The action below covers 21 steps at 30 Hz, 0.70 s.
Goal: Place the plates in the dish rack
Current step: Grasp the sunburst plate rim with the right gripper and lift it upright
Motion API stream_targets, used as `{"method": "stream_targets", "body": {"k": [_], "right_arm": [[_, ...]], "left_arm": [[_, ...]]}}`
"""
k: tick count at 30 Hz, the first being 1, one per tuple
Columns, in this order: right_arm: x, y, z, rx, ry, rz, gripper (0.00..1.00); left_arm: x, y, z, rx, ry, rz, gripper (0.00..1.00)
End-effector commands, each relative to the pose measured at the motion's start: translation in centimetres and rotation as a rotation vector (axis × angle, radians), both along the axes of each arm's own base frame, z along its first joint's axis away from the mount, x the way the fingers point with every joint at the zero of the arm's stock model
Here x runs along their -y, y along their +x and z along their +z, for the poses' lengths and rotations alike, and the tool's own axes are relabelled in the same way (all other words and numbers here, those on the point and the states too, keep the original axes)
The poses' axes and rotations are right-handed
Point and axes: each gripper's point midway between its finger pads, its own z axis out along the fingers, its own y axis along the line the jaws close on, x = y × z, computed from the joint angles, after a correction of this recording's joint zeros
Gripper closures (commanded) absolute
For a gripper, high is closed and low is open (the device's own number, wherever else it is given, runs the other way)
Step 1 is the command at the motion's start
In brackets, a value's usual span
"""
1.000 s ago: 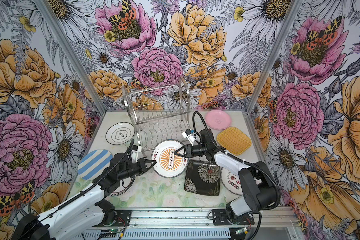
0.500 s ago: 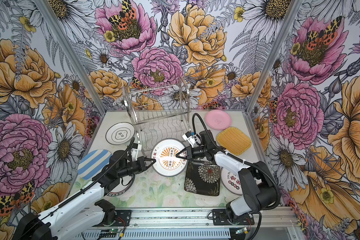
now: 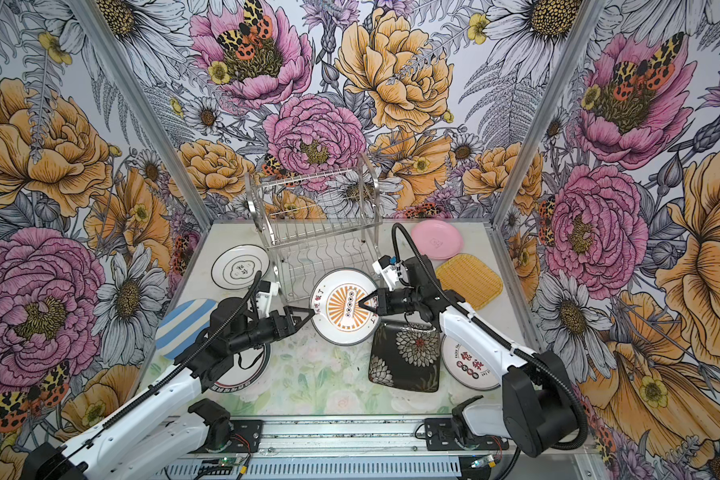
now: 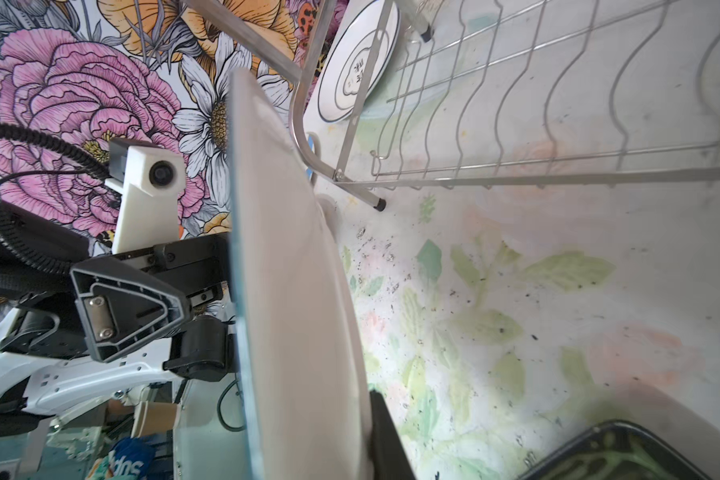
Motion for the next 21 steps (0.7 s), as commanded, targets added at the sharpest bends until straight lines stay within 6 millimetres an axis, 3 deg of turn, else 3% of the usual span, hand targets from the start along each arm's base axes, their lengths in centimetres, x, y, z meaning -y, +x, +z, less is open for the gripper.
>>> {"method": "stream_targets", "body": {"k": [1, 6, 8, 21], "right_arm": [[2.2, 1.2, 3.3, 0.139, -0.112, -0.108, 1.0], [5.3, 1.5, 6.8, 0.227, -0.275, -0.228, 1.0], [6.0, 1.6, 9.2, 0.27, -0.303, -0.26, 1.0], [6.8, 3.1, 21.5, 0.442, -0.273, -0.368, 1.0]], "left_arm": [[-1.6, 0.8, 0.9, 0.049, 0.061, 0.079, 0.02], [-3.0, 1.3, 0.7, 0.067, 0.125, 0.149, 0.01], [-3.3, 1.6, 0.5, 0.065, 0.139, 0.169, 0.01], [-2.7, 2.3, -0.3, 0.081, 0.186, 0.192, 0.01]]}}
